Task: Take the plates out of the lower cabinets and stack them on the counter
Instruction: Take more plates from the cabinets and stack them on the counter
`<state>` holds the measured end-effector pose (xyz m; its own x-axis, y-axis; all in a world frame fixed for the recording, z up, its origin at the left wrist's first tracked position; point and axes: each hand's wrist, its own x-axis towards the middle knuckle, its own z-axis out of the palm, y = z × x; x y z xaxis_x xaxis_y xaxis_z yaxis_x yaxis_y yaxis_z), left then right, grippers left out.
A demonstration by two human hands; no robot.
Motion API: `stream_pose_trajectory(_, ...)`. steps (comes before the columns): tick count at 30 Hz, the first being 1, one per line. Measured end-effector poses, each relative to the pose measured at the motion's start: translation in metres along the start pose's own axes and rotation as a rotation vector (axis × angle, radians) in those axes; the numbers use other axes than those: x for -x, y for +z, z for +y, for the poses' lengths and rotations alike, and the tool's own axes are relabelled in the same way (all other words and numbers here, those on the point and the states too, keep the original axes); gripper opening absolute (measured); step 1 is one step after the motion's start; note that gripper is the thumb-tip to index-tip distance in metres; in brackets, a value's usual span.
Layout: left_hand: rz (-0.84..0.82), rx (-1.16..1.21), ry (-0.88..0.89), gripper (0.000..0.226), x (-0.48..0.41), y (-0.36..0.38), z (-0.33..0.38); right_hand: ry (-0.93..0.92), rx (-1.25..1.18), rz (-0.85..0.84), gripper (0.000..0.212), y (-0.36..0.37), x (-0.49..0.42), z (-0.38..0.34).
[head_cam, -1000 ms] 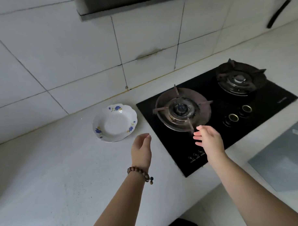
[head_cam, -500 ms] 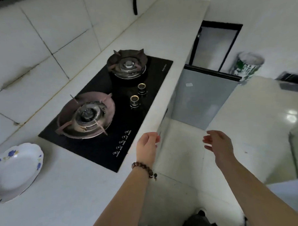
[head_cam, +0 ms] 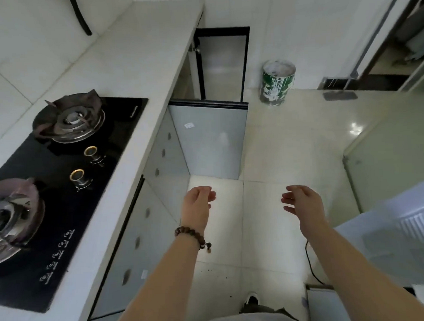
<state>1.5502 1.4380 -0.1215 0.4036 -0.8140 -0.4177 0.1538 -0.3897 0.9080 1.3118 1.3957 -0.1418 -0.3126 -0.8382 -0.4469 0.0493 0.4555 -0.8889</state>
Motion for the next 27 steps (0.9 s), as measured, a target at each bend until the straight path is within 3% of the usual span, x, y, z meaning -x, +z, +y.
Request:
stream_pose_trajectory(12, -0.087, -0.057, -0.020, 0.016, -0.055, 0.154, 0.019, 0.063, -0.060, 0.127, 0.019, -0.089, -0.115, -0.019)
stream_pose_trajectory(20, -0.155, -0.114, -0.032, 0.018, -0.134, 0.237, 0.036, 0.087, -0.046, 0.189, 0.020, -0.094, -0.209, -0.044)
stream_pose_trajectory(27, -0.153, -0.097, -0.051, 0.018, -0.239, 0.303, 0.084, 0.078, -0.029, 0.177, 0.019, -0.071, -0.326, -0.123)
